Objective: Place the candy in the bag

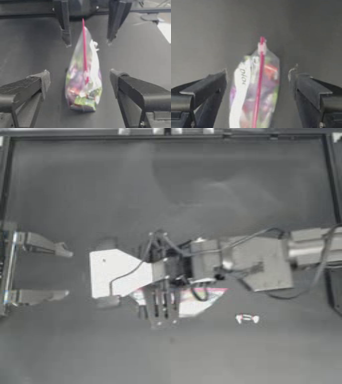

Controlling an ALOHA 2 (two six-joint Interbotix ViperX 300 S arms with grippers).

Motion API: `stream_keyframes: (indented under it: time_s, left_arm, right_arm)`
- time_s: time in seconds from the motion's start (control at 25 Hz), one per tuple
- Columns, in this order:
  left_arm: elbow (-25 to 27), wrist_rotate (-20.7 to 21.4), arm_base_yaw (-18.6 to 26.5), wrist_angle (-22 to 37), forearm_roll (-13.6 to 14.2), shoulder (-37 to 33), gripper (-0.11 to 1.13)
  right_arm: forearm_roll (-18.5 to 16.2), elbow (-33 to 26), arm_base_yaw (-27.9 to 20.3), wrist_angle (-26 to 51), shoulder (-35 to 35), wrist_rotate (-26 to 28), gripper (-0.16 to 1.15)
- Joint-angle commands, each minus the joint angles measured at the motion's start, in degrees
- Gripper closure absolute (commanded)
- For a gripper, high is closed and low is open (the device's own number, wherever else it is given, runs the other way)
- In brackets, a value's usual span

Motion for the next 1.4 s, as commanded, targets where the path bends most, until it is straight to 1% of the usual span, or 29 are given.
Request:
stream_keyframes:
  time_s: [0.04, 0.16, 0.4, 0.6, 1.4]
  left_arm:
    - [-0.44, -0.09, 0.09, -0.18, -0.09, 1.14, 0.01]
    - [-0.26, -0.09, 0.09, -0.18, -0.09, 1.23, 0.01]
    - [-0.26, -0.09, 0.09, -0.18, -0.09, 1.23, 0.01]
    - [-0.18, -0.09, 0.09, -0.18, -0.09, 1.23, 0.01]
    - [-0.18, -0.09, 0.09, -0.18, -0.09, 1.23, 0.01]
  right_arm:
    - [-0.62, -3.43, 0.0, 1.05, 0.44, -0.26, -0.01]
    - [-0.7, -4.92, 0.0, 1.67, 1.76, -0.44, -0.01]
    - [-1.93, -7.03, 0.09, 2.81, 4.04, -0.53, -0.01]
    - [-2.55, -7.65, 0.09, 2.81, 4.92, -0.44, -0.01]
    - [-3.08, -9.58, 0.09, 2.81, 8.09, -0.53, -0.01]
